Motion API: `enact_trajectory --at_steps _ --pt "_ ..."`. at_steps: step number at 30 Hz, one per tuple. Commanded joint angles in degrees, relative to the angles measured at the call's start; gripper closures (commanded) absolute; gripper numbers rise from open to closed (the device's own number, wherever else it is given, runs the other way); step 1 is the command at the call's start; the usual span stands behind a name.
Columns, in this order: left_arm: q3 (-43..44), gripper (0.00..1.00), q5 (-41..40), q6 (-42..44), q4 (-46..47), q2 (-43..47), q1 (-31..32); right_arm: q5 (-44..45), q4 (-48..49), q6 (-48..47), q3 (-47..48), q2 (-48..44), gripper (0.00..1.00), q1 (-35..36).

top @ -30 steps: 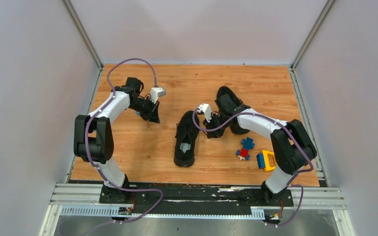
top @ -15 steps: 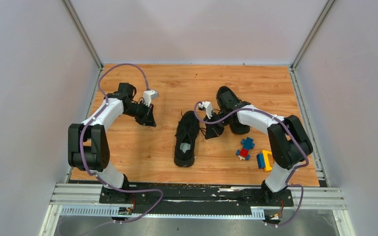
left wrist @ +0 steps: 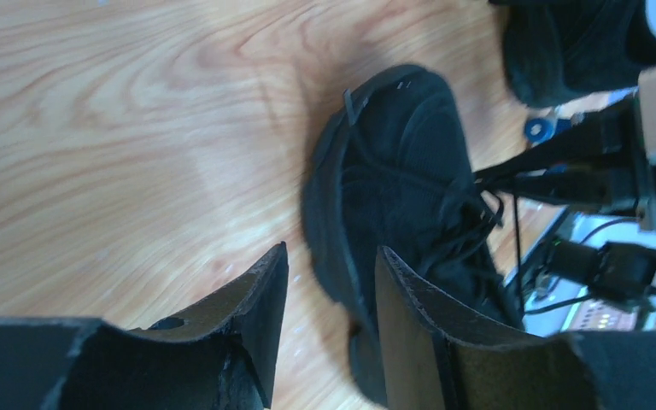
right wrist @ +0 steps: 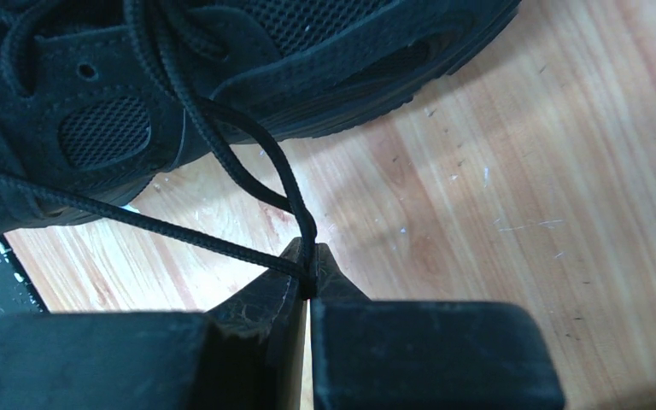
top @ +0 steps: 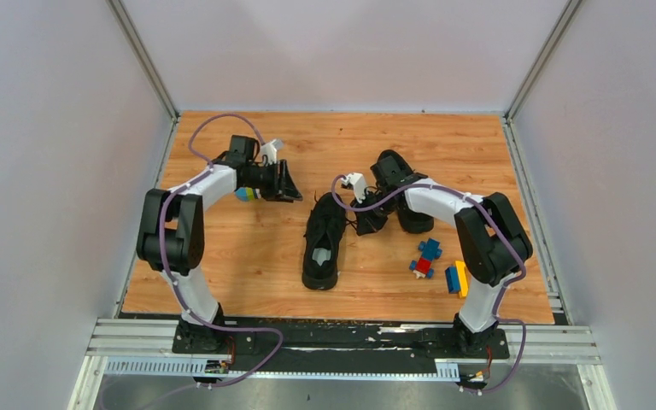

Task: Tie the shoes
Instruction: Tie the shoelace on the shoe.

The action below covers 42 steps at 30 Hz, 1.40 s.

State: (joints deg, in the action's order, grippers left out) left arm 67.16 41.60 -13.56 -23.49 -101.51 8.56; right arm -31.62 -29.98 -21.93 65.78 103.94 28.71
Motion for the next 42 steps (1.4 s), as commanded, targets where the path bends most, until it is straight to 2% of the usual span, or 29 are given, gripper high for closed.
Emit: enact_trajectory --at_steps 1,6,13,15,18,19,21,22,27,31,34,38,42 --pt "3.6 0.50 1.3 -17.3 12.3 -4.8 3.7 2.2 2.7 0.5 2.6 0.9 1.00 0.0" --pt "6.6 0.49 1.3 -21.2 14.7 -11.3 6.0 2.1 2.6 0.2 2.6 0.8 1.00 0.0" --pt "9.0 0.52 0.2 -23.0 14.1 -15.3 6.6 1.8 2.6 0.6 2.8 1.0 1.00 0.1" --pt "8.5 0.57 1.1 -24.3 15.6 -15.4 6.6 1.8 2.5 0.7 2.9 1.0 1.00 0.0" --pt "6.4 0.76 2.9 -27.6 18.8 -14.7 6.6 1.7 2.5 0.9 3.0 1.1 1.00 0.1" --pt "6.0 0.86 3.2 -28.2 20.2 -14.4 6.6 1.8 2.5 1.0 3.0 1.1 1.00 0.1" --pt "5.0 0.96 3.6 -29.1 20.9 -13.5 6.6 2.3 2.5 1.1 3.0 1.0 0.99 0.0" --pt "4.5 0.98 3.6 -29.1 20.9 -12.9 6.5 2.5 2.4 1.3 3.0 1.0 0.96 -0.1" --pt "3.7 1.00 2.7 -27.0 18.9 -10.6 6.0 1.0 0.0 -1.0 1.2 -2.2 0.67 -1.8" --pt "3.2 1.00 1.9 -25.1 17.4 -9.8 5.3 -0.3 -0.4 -4.6 -2.3 -8.1 0.60 -5.2" --pt "2.7 1.00 1.4 -24.1 17.3 -9.4 4.9 0.1 -1.6 -6.1 -2.9 -8.4 0.62 -5.6" --pt "2.6 1.00 0.9 -23.4 17.1 -9.1 4.7 -4.7 -3.5 -4.1 -1.6 -5.7 0.80 -5.5" --pt "2.9 1.00 0.9 -22.8 16.2 -9.2 4.6 -10.1 -5.0 -2.8 -0.6 -3.5 0.85 -3.4"
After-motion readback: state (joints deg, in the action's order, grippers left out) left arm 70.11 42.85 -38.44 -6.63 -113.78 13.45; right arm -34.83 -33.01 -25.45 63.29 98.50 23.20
